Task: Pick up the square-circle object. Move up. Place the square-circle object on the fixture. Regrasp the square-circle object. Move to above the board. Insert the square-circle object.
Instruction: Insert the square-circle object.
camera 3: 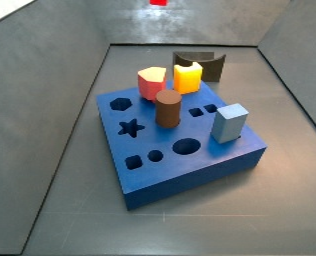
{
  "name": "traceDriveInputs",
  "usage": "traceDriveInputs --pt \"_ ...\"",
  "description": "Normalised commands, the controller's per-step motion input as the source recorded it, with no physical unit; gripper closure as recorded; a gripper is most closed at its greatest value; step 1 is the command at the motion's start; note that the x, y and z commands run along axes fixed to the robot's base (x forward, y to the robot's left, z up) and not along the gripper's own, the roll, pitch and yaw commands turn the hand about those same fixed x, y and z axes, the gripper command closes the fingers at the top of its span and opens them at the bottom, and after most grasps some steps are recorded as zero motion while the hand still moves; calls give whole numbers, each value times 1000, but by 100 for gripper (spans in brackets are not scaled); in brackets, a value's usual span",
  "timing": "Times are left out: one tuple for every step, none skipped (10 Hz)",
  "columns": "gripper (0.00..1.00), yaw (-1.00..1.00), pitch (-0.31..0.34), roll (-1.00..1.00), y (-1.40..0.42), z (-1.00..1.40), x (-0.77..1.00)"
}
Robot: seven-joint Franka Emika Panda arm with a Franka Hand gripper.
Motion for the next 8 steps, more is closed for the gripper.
traceDriveInputs --pt "100 0 11 0 0 -20 0" --pt "100 -23 67 76 -43 -34 0" --pt "100 0 30 30 0 -3 0" --pt "100 -911 60 131 -129 0 -80" --pt "100 -977 40 134 -31 -6 -86" --pt "100 -997 29 121 -11 -31 -74" --pt "100 -1000 21 107 -9 -51 -63" --pt "100 -1000 20 89 -29 -89 -43"
